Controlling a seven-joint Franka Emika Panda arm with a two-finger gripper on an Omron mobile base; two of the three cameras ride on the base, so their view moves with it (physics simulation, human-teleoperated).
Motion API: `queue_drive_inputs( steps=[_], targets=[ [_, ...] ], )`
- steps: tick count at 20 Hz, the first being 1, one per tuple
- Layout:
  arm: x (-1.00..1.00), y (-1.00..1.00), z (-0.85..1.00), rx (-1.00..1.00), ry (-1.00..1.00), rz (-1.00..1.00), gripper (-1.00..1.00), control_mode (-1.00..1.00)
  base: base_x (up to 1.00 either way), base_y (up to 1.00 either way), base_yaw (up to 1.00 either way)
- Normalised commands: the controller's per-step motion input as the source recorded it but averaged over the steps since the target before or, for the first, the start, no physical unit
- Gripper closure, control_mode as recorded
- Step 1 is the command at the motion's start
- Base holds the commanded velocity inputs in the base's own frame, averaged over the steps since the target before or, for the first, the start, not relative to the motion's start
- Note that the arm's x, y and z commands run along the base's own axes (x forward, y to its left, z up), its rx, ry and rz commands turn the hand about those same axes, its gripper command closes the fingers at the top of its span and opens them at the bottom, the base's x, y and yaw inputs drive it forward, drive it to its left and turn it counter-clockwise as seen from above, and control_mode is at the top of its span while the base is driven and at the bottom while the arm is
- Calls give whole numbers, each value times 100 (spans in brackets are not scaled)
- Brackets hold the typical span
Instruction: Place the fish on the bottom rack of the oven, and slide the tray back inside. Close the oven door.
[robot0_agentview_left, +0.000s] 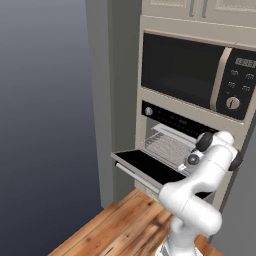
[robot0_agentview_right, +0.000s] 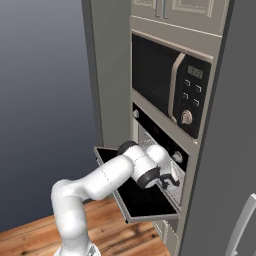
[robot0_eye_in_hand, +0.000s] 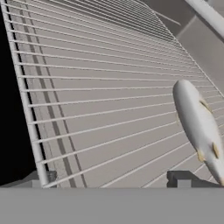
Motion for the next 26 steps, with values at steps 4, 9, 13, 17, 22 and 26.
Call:
queue_drive_inputs(
  steps=[4, 9, 13, 17, 22, 26],
  targets=[
    [47, -61, 42, -5, 6, -5, -100, -100, 0, 0, 0],
    [14, -34, 59, 0, 21, -2, -100, -100, 0, 0, 0],
    [-23, 0, 65, 0, 27, 0, -100, -100, 0, 0, 0],
    [-37, 15, 61, 0, 9, 0, -100, -100, 0, 0, 0],
    [-79, 51, 39, -4, 0, 0, -100, -100, 0, 0, 0],
    [-95, 79, 3, -8, 0, 0, -100, -100, 0, 0, 0]
  ],
)
